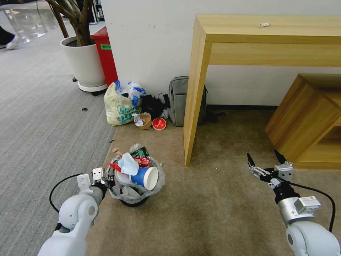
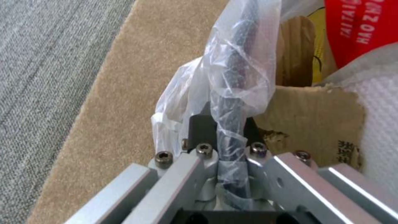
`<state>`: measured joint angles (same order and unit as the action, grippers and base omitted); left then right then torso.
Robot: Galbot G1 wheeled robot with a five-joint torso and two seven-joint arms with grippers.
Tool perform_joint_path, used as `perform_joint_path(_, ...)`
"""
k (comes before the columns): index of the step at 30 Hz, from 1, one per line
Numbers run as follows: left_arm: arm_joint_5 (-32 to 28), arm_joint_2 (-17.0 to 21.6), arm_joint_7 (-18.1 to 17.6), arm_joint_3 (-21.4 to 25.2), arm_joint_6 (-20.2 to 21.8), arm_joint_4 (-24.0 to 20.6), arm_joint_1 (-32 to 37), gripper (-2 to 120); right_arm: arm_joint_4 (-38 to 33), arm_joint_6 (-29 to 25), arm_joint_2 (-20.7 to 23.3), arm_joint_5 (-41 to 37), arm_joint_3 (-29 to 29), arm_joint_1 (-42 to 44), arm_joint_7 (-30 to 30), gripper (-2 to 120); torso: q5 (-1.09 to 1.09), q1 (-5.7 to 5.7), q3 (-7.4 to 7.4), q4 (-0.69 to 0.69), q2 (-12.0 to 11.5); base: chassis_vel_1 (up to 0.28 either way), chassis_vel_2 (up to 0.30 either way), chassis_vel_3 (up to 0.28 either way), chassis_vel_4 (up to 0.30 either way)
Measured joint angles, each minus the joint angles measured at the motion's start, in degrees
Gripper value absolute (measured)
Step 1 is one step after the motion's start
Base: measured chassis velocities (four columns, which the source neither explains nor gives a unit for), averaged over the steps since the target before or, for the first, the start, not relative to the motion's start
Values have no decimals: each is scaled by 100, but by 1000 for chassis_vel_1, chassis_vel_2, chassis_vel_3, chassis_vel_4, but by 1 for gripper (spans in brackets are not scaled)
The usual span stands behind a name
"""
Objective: Pick up the trash bin and place the garbage on the floor into it.
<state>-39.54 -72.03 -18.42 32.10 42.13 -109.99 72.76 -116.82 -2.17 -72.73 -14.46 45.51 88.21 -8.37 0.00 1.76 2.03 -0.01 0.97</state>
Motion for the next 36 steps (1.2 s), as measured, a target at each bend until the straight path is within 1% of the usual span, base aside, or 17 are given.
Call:
perform_joint_path(5,-70,-91,-87,-3,0,126,-34,0,41,18,-4,-1,-65,-67,15,100,0,0,0,1,0,0,0,0,0)
perform_joint_path(14,-50,-197,-54,24,-19,220,-9,0,69,23,22,-5,-115,-148,35,100,2,0,-1,1,0,0,0,0,0)
perform_joint_path(23,34,-169,39,12,-2,159,-1,0,77,23,-1,23,-258,-178,37,100,-2,0,0,-1,0,0,0,0,0)
perform_joint_path(32,128,-131,113,15,7,110,15,1,82,23,-10,72,-427,-201,87,100,-1,0,0,0,-1,0,0,0,0)
perform_joint_path(33,133,-130,117,17,7,110,17,1,82,23,-8,72,-433,-201,90,100,-1,0,0,0,-1,0,0,0,0)
perform_joint_path(35,147,-127,134,21,7,101,21,14,82,23,7,73,-446,-207,105,100,-1,0,0,0,-1,0,0,0,0)
perform_joint_path(36,147,-127,134,21,7,101,21,14,82,23,7,73,-446,-207,105,100,-1,0,0,0,-1,0,0,0,0)
